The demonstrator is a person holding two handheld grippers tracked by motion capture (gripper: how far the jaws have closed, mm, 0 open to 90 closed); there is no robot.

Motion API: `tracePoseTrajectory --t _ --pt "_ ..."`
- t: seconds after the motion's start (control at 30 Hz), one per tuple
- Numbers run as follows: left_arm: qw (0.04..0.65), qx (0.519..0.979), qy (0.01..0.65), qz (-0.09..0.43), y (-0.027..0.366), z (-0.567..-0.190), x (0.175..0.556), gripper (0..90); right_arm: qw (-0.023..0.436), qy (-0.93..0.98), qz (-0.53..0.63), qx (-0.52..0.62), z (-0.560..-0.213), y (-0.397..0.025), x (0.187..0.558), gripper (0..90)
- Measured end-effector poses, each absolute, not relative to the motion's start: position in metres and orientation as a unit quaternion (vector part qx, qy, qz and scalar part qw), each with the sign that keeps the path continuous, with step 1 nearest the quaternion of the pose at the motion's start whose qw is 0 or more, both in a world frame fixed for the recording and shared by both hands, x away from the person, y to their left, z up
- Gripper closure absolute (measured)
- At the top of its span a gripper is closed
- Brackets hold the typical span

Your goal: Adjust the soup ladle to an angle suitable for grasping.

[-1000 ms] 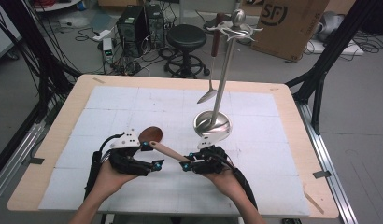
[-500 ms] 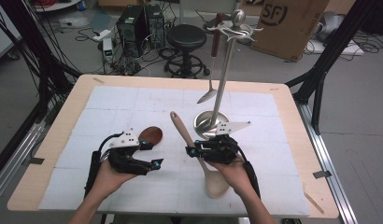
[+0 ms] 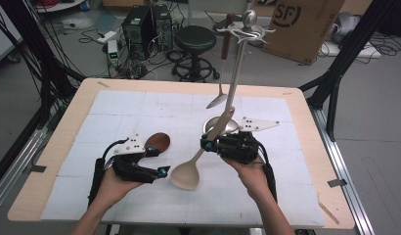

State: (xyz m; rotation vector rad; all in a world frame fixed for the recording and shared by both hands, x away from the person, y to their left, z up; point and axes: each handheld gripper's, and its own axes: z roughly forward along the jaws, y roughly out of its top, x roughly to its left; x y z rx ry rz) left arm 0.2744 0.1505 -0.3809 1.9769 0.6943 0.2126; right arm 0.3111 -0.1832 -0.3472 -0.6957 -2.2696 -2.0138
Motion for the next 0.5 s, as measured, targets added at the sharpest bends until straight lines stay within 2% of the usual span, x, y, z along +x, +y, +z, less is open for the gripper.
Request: tracePoseTrajectory --t 0.5 --pt "0.495 0.813 0.292 0.096 0.158 -0.381 0.277 29.4 -0.032 -0.731 -0.643 -0.228 -0.318 -0.194 0.322 76.7"
